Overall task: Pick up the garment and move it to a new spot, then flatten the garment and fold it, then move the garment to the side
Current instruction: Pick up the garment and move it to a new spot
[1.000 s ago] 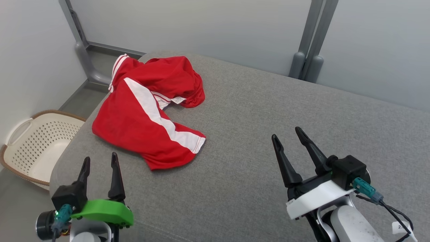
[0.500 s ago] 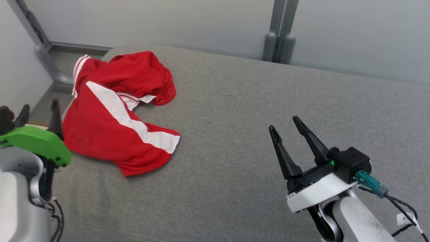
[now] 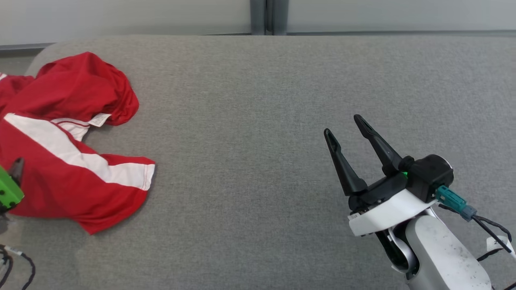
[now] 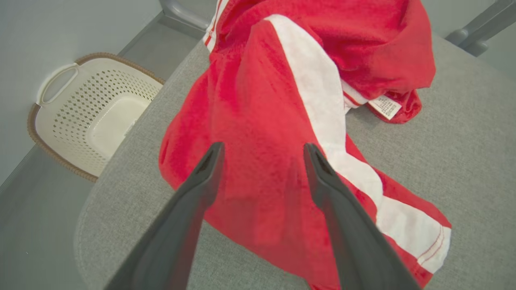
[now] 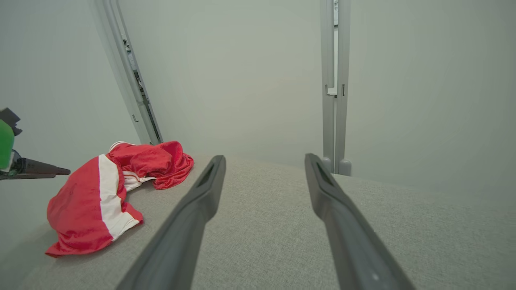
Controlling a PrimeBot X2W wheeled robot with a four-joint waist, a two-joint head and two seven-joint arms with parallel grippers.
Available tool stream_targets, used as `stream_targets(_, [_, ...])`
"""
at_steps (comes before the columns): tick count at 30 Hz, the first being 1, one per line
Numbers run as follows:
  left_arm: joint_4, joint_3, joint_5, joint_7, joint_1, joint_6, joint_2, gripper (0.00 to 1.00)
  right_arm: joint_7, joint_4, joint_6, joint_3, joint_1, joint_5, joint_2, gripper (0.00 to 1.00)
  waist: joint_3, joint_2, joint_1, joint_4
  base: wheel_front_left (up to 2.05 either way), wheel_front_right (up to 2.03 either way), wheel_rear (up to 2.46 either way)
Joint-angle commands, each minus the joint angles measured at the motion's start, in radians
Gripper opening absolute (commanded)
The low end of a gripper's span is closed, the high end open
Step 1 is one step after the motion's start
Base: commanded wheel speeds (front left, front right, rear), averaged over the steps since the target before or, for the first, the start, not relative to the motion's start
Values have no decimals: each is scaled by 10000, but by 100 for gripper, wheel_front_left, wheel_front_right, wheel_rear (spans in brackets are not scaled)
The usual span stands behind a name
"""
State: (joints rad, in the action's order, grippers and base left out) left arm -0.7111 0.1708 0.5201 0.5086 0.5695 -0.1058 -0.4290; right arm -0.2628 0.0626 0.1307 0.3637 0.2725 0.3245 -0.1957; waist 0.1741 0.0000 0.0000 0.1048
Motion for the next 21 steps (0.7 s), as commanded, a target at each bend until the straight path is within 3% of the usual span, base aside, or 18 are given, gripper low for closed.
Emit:
stream_targets(1, [-332,145,202,-54,202,63,-187,100,-29,-53,-1,32,155,101,-43,100,686,0,0,-760,0,0,0])
stream_targets(10, [-2130,140,279,-22,171,34,-345,100,-29,-40,-1,67,283,145,-169,100,801,0,0,-1058,0,0,0])
stream_targets(11, [-2213,110,275,-76,183,10,-343,76,-29,-39,-1,52,278,139,-173,100,795,0,0,-1054,0,0,0])
stream_targets(13, [-2357,53,280,-192,279,-3,-319,0,-29,-26,-1,12,240,117,-175,100,760,0,0,-1022,0,0,0])
stream_targets(21, [-2450,-351,-1,-918,569,-146,-540,0,-29,99,-1,19,60,96,-28,100,268,0,0,-827,0,0,0])
